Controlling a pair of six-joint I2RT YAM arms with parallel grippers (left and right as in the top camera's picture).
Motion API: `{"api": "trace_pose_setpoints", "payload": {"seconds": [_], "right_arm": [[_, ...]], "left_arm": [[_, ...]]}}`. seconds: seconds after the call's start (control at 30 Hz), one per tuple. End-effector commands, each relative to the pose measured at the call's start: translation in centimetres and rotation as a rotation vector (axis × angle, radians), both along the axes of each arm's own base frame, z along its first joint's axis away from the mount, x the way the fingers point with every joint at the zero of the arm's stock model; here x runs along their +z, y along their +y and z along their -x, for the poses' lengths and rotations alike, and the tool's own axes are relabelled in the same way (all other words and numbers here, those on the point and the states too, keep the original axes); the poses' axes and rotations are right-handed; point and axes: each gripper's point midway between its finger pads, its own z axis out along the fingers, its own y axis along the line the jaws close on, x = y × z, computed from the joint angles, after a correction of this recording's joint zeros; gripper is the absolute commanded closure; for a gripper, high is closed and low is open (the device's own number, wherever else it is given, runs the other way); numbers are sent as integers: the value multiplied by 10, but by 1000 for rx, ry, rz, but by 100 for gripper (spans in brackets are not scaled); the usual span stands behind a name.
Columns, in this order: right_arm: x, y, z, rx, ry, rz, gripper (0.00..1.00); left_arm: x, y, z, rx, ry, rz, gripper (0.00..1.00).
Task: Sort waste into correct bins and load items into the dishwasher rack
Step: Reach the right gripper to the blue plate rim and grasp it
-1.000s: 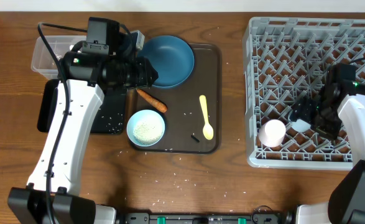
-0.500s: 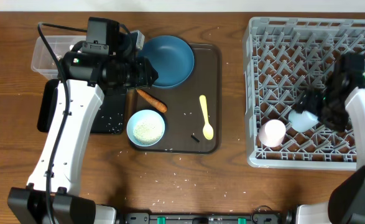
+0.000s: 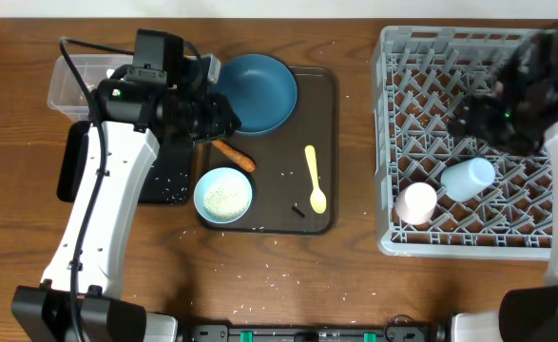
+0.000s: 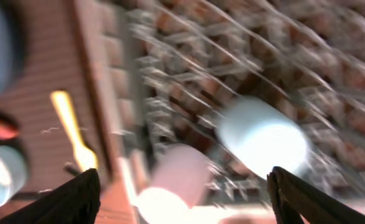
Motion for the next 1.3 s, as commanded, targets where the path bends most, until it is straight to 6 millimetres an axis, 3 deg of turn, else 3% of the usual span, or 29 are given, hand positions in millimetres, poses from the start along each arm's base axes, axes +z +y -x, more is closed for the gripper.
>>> {"api": "trace_pose_setpoints", "payload": {"seconds": [0.0, 0.17, 0.4, 0.57, 0.77, 1.0, 1.27], "right_arm": [[19, 51, -7, 147, -85, -80, 18], [27, 113, -18, 242, -161, -117, 24], [25, 193, -25, 361, -242, -99, 28], [6, 250, -23, 445, -234, -134, 30], [-33, 309, -17, 514, -189, -159, 32], [-80, 352, -4, 579, -124, -154, 32], [-113, 367, 6, 610, -65, -132, 34]], "left_arm": [[-12, 15, 7, 39, 47, -83, 71], [-23, 42, 18, 92, 99, -217, 71], [-12, 74, 15, 216, 80, -235, 71], [-3, 103, 16, 304, 62, -229, 71], [-1, 137, 17, 407, 68, -232, 70], [-1, 162, 19, 481, 78, -231, 70], [-3, 174, 22, 512, 83, -277, 66]]}}
